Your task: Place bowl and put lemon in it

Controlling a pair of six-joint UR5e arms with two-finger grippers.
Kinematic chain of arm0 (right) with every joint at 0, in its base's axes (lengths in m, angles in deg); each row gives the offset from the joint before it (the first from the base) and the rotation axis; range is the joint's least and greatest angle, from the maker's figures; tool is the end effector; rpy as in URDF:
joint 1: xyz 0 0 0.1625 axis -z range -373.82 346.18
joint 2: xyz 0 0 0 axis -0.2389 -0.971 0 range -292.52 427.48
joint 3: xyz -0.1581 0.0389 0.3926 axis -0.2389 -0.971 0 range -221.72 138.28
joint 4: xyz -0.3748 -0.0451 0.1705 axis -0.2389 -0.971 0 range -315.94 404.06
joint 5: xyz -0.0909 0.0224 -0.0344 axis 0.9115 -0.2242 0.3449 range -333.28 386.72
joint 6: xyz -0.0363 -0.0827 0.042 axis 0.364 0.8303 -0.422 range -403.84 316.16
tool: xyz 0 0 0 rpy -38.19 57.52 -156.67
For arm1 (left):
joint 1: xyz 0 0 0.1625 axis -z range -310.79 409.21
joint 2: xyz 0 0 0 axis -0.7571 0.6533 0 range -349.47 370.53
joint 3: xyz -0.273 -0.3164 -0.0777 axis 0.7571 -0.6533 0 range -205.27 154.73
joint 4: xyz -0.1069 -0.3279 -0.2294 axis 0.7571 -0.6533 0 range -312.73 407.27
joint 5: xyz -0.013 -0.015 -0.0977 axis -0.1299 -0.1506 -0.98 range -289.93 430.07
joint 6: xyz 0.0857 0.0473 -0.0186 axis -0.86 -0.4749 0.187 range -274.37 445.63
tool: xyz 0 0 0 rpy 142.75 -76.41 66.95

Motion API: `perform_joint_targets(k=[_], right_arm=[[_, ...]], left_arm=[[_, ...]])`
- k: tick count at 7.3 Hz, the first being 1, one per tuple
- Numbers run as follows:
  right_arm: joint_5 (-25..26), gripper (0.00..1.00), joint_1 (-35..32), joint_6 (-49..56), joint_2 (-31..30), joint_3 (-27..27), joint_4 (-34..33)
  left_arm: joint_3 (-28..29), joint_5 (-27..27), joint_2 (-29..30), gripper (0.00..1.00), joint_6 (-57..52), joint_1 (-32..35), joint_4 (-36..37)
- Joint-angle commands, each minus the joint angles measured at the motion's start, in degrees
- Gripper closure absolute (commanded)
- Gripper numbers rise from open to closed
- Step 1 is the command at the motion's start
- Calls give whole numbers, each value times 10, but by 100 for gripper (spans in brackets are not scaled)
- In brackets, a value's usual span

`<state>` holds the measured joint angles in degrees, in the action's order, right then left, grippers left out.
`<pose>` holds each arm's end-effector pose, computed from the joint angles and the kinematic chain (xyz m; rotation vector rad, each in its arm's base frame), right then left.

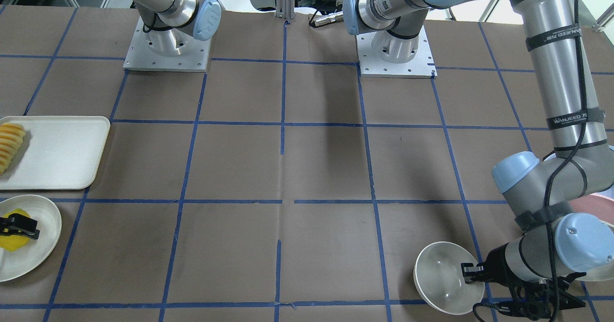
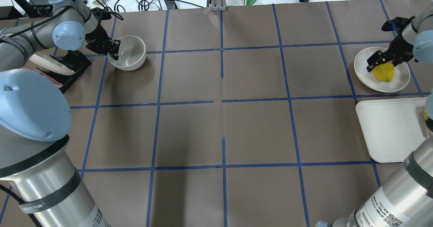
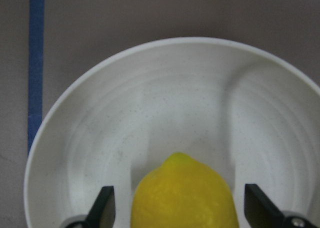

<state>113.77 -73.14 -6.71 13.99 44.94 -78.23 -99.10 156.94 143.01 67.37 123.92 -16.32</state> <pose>-0.2277 -0.6550 0.1886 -0.1734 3.0854 -0.0249 0.0609 -0.7489 0.2028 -0.0803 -3.0886 0.0271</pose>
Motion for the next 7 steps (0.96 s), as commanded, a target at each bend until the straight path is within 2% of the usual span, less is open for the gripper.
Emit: perform_joint_targets(k=[1, 2, 3, 4, 6, 7], right_arm=[[3, 56, 0, 0, -1, 0, 7], [7, 57, -4, 0, -6, -1, 16], [33, 59, -12, 0, -25, -7, 27], [36, 59, -18, 0, -55, -9, 55], [40, 59, -32, -9, -145, -11, 162], [51, 59, -45, -26, -202, -11, 212]], left_arm=[[1, 4, -7, 100, 9, 0, -4], [1, 3, -19, 100, 9, 1, -13], [2, 3, -32, 100, 9, 11, -40], [-2, 3, -48, 100, 9, 22, -69], [-9, 1, -91, 100, 21, 62, -129], [-26, -26, -116, 100, 54, 104, -154]])
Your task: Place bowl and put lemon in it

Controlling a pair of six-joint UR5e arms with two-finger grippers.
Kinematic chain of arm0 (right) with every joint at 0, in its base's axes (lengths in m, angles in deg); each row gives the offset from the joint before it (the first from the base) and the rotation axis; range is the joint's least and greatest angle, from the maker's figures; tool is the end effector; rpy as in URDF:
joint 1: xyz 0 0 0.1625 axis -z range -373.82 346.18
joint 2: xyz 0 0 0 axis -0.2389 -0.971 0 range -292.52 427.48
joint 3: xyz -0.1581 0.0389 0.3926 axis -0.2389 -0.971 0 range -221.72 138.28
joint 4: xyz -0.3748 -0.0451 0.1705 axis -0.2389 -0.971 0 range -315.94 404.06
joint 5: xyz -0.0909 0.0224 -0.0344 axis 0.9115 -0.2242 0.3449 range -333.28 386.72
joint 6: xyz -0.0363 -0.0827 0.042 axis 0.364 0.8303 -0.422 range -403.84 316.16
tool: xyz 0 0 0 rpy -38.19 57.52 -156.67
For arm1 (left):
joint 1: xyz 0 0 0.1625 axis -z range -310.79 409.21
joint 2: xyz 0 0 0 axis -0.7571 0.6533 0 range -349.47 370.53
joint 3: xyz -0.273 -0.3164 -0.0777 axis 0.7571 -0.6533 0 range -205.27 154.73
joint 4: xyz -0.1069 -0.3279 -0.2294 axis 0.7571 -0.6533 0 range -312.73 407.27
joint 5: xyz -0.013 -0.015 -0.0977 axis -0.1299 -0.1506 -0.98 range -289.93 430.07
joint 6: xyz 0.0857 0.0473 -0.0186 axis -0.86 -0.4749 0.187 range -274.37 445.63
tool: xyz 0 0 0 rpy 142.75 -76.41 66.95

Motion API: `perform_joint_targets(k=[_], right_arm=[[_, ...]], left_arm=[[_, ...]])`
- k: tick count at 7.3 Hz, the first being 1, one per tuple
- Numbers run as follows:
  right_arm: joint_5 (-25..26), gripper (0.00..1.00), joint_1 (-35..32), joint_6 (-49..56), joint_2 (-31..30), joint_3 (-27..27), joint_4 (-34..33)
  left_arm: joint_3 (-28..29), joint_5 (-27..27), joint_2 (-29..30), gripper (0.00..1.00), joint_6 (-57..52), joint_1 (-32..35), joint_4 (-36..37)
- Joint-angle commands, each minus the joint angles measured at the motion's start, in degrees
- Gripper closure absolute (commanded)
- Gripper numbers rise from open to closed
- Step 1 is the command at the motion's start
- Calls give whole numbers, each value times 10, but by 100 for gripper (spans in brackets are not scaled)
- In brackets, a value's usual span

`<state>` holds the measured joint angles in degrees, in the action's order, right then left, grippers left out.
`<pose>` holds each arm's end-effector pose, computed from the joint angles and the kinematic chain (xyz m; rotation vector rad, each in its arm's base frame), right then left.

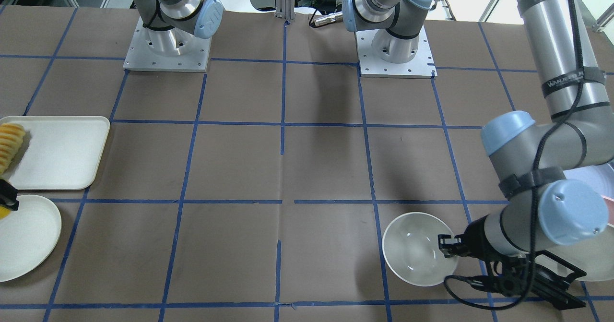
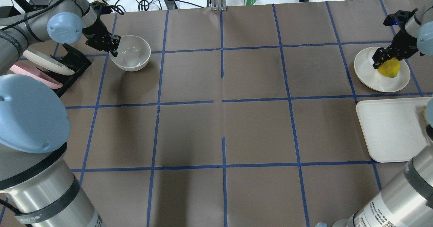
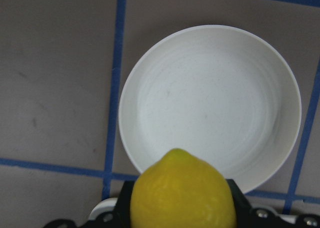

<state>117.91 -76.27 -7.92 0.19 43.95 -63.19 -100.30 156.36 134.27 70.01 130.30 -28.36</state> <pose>-0.1770 -0.6229 0.3294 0.2292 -3.1256 -0.0432 -0.0297 -0.7123 0.2830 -0.1755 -3.0556 -0.0937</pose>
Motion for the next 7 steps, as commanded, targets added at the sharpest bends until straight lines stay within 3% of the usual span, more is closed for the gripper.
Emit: perform_joint_targets(k=[1, 4, 5, 7], right_arm=[[20, 59, -29, -42, -118, -1, 117], [15, 60, -93, -158, -201, 10, 203], [13, 59, -126, -197, -199, 10, 203], [8, 59, -214, -310, -181, 2, 194]], left_arm=[[-60, -49, -50, 100, 77, 83, -25], [-186, -63, -82, 100, 198, 170, 100], [-228, -65, -82, 100, 233, 182, 187], [-253, -80, -69, 100, 247, 188, 243]])
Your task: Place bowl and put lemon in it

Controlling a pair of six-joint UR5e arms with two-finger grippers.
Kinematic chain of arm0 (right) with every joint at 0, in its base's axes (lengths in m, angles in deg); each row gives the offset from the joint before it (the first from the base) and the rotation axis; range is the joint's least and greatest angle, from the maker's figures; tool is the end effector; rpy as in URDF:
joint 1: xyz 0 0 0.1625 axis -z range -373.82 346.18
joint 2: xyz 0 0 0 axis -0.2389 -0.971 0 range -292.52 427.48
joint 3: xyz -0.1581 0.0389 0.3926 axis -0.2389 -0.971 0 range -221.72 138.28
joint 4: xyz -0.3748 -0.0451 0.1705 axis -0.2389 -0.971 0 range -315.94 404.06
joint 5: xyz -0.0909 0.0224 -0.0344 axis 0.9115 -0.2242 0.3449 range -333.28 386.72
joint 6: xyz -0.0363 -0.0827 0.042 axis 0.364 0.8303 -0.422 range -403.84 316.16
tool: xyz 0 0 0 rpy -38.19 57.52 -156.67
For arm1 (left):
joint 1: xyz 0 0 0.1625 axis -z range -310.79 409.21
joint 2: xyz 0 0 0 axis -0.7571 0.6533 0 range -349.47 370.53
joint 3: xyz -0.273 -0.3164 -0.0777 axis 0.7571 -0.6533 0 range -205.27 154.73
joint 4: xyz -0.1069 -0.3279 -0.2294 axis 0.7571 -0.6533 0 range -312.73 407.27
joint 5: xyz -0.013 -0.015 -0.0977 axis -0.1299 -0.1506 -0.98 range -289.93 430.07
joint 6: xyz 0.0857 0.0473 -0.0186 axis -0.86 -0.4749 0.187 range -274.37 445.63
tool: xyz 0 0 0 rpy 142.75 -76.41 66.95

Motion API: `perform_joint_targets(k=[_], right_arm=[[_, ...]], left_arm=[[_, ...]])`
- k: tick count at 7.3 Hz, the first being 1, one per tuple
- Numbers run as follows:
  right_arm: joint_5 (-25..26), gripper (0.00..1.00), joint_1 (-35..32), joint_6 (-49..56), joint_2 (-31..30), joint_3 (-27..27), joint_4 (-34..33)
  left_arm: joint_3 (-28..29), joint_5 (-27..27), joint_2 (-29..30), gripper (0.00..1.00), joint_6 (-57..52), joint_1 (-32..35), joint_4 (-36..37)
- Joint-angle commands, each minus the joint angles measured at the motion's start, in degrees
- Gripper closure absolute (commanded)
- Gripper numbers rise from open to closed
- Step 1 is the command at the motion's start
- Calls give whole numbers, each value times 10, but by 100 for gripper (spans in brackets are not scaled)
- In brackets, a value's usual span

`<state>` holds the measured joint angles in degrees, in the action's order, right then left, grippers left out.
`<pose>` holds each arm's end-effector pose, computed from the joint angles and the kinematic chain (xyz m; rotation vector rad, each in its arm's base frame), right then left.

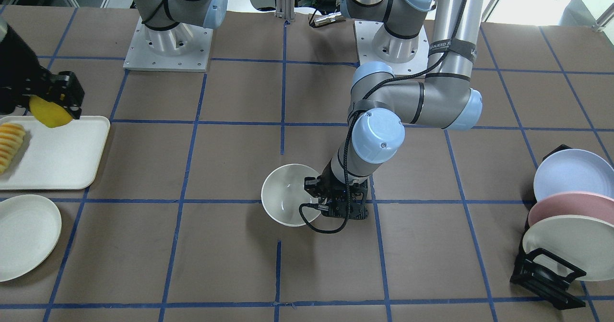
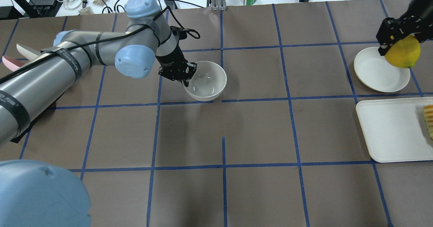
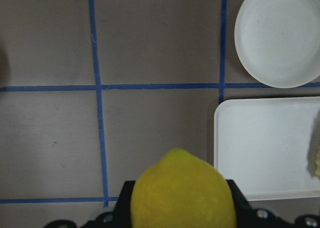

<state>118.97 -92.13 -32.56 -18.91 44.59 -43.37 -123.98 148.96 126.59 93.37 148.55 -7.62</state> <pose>0.0224 -0.5299 0.4835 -0.0096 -3.1108 -0.0782 -0.2493 -0.5763 0.2235 -0.0422 -2.9485 -0.0338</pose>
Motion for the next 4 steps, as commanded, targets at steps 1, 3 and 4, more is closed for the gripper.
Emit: perform_joint_targets(k=[1, 3, 4], right_arm=[[-1, 57, -106, -126, 10, -7, -11], [-1, 56, -181, -229, 17, -19, -19], [-1, 55, -205, -268, 26, -25, -23]], left_arm=[[-17, -13, 9, 100, 18, 5, 45], [-13, -14, 11, 100, 21, 15, 46], [-11, -13, 13, 100, 22, 18, 46]])
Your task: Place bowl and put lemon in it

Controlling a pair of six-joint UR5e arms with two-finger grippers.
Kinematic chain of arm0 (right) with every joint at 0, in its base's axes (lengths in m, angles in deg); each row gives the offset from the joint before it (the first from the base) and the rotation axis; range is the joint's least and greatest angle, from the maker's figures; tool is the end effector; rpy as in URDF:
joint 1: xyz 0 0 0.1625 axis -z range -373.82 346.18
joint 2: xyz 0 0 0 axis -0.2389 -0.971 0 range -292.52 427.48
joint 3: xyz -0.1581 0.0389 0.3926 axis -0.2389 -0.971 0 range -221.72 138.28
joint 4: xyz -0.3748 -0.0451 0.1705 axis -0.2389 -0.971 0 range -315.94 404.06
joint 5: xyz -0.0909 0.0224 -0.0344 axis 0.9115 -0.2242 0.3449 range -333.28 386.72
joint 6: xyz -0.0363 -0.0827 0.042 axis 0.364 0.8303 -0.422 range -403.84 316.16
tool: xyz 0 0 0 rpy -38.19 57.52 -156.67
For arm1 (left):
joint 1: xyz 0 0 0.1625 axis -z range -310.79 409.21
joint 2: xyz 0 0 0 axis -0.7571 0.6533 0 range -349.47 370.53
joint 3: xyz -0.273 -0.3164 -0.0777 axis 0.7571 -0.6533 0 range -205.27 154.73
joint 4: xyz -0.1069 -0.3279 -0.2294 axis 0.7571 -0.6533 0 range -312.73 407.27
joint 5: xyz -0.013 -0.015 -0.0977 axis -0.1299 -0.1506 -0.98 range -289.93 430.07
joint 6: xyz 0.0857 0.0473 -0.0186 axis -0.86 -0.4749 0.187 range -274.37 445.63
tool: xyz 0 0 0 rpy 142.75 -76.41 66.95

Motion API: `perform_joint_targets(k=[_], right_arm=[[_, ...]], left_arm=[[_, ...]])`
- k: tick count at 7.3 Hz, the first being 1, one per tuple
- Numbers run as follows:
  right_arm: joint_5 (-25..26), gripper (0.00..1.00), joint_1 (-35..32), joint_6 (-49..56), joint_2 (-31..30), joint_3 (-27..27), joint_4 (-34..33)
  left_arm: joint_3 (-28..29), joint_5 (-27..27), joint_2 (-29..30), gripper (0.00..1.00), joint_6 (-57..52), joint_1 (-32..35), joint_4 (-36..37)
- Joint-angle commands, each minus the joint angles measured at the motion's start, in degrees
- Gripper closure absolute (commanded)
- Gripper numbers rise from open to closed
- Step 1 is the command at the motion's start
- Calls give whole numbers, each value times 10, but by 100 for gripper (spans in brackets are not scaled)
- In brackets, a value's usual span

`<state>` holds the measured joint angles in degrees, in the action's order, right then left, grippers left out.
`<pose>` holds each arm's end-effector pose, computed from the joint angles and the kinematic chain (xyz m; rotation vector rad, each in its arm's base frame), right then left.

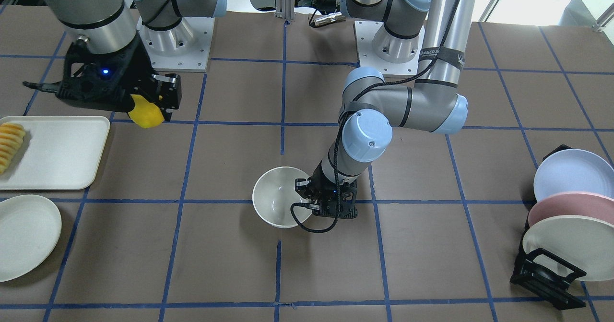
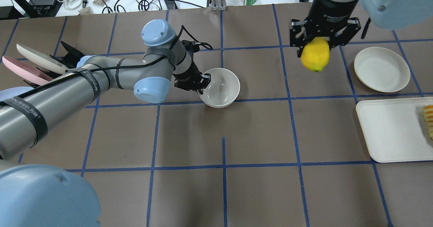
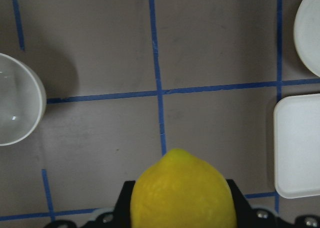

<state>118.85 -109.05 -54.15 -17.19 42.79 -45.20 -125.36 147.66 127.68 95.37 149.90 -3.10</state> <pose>0.1774 -0.5165 0.4863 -0.1371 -3.1004 -0.0075 -0.2651 -0.5705 0.2103 -0.0310 -2.9209 0.0038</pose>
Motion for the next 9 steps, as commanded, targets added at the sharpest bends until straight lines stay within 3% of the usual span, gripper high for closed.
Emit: perform_joint_targets(k=[1, 2, 3, 5, 6, 7, 9], right_arm=[[-1, 54, -55, -69, 20, -11, -18], [0, 54, -67, -82, 28, -12, -29], [-2, 54, -71, -84, 35, -12, -37], [-8, 53, -72, -89, 41, -13, -58], [-22, 52, -73, -92, 72, -18, -107], [-33, 52, -85, -96, 115, -28, -135], [-34, 52, -123, -102, 193, -22, -185]], left_arm=[[2, 1, 4, 31, 3, 5, 1], [7, 0, -16, 5, -3, -2, 4], [15, 5, -34, 0, -8, -14, -16], [73, 28, -92, 0, -53, -58, -165], [109, 63, -121, 0, -133, -79, -256], [124, 105, -156, 0, -167, -81, -312], [123, 123, -232, 0, -190, -97, -361]])
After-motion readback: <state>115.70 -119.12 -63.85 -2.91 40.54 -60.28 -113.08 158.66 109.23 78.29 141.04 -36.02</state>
